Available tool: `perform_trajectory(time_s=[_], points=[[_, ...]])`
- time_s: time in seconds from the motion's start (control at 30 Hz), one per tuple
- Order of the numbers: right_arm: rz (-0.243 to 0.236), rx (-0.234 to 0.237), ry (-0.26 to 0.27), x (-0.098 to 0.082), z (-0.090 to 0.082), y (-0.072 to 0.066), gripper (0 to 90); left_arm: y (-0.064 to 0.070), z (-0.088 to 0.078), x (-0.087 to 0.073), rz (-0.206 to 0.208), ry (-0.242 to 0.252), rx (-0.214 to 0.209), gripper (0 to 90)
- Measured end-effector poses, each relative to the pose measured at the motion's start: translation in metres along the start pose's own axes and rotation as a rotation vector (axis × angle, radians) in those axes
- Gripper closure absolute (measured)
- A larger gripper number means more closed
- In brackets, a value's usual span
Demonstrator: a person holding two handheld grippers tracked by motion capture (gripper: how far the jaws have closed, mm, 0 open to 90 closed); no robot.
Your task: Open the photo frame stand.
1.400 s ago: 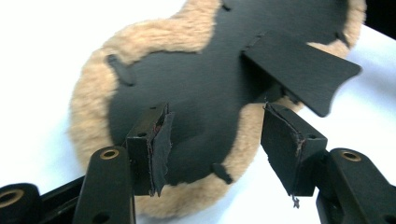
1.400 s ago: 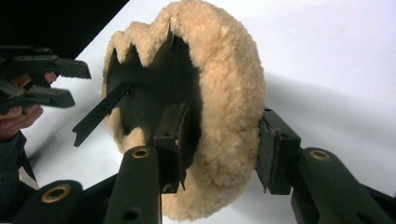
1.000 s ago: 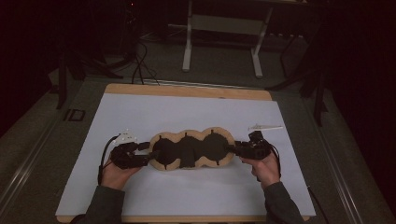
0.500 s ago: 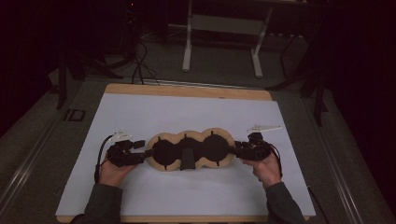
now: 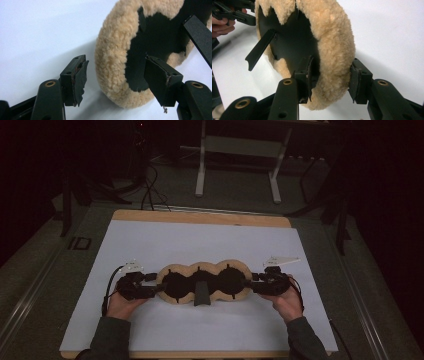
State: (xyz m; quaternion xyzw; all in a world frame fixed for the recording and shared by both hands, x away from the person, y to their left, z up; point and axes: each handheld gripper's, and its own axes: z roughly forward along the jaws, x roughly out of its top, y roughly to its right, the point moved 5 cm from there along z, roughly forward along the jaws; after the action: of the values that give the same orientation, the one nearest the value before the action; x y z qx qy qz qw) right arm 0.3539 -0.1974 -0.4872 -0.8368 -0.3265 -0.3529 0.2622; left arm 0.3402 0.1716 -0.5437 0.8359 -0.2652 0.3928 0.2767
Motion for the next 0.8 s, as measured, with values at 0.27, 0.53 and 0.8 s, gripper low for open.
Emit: perform_trajectory(time_s=[0.27,0.53,0.8], points=[[-0.039,-0.009,-0.006,-0.006,0.001,0.002,57.9,0.002,0.009,-0.003,0.005,-0.030,-0.030,35.4],[-0.084,-0.019,-0.008,-0.011,0.002,0.002,57.7,0.005,0.014,-0.004,0.016,-0.049,-0.078,39.5],[-0.096,-0.017,-0.003,-0.015,0.003,0.004,57.4,0.009,0.013,-0.004,0.047,-0.053,-0.087,45.5]])
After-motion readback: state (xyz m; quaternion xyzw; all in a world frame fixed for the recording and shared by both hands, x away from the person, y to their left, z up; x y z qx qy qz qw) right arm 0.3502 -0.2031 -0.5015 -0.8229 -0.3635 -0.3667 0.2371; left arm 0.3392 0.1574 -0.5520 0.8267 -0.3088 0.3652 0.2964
